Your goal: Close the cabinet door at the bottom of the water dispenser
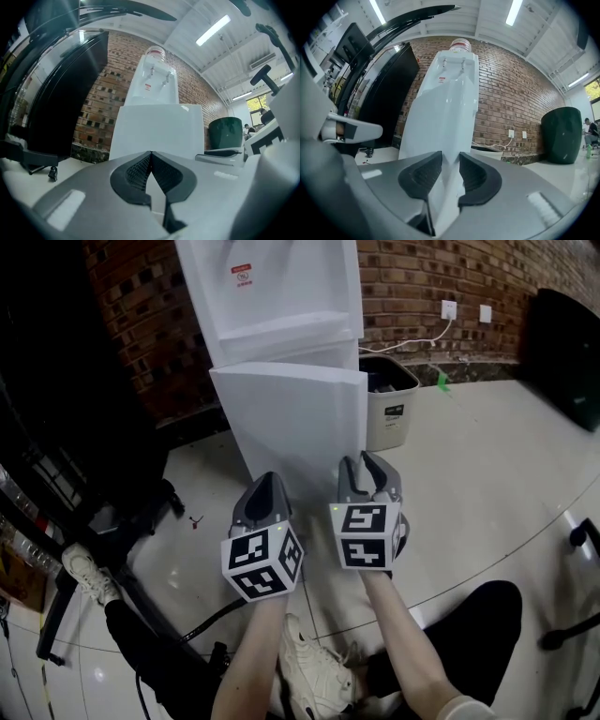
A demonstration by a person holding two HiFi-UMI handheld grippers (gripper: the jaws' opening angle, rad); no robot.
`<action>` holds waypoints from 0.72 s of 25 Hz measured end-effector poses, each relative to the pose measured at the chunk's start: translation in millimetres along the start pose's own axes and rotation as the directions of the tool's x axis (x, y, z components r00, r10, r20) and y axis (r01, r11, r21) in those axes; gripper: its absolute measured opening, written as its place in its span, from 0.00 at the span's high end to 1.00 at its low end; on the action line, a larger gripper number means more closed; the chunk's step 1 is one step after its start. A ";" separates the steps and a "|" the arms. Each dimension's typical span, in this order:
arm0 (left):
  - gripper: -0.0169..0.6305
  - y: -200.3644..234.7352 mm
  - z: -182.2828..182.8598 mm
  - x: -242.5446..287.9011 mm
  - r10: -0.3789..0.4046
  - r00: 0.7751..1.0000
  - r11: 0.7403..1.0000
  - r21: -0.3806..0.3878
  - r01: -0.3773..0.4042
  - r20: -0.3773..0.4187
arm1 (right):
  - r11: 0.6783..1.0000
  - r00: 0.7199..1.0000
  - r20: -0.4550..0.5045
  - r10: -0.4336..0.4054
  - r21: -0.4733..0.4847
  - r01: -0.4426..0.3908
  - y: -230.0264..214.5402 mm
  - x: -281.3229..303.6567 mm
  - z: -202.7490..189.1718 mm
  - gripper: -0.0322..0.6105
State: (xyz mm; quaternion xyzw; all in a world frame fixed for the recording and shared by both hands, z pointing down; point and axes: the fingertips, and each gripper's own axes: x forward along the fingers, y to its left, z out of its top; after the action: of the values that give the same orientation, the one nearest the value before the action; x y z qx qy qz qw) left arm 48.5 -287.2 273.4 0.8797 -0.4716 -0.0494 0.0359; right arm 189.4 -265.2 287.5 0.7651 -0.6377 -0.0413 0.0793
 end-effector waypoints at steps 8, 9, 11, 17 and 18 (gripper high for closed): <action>0.96 2.7 -1.9 22.7 0.008 1.000 1.000 0.008 -0.008 0.002 | 0.999 0.999 -0.004 -0.047 -0.026 0.047 -21.2 29.8 -2.5 0.75; 0.96 3.7 -4.7 26.5 0.012 1.000 1.000 -0.006 -0.012 -0.004 | 0.998 0.999 -0.004 -0.050 -0.028 0.050 -24.6 33.5 -3.5 0.75; 0.96 5.3 -9.7 34.3 0.021 1.000 0.999 -0.027 -0.021 -0.015 | 0.998 0.998 -0.008 -0.055 -0.032 0.054 -31.4 40.2 -5.3 0.76; 0.96 2.2 -15.9 63.2 0.013 1.000 1.000 -0.005 -0.013 -0.028 | 0.996 0.997 -0.005 -0.074 -0.057 0.074 -47.8 63.0 -5.5 0.78; 0.96 1.9 -16.8 67.5 0.012 1.000 1.000 -0.003 -0.012 -0.028 | 0.995 0.997 -0.005 -0.077 -0.064 0.076 -50.2 67.3 -5.5 0.78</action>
State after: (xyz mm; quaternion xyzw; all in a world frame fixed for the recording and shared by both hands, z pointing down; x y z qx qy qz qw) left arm 86.2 -344.2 286.7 0.8774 -0.4762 -0.0378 0.0441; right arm 251.4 -322.2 286.7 0.7862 -0.6060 -0.0619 0.1043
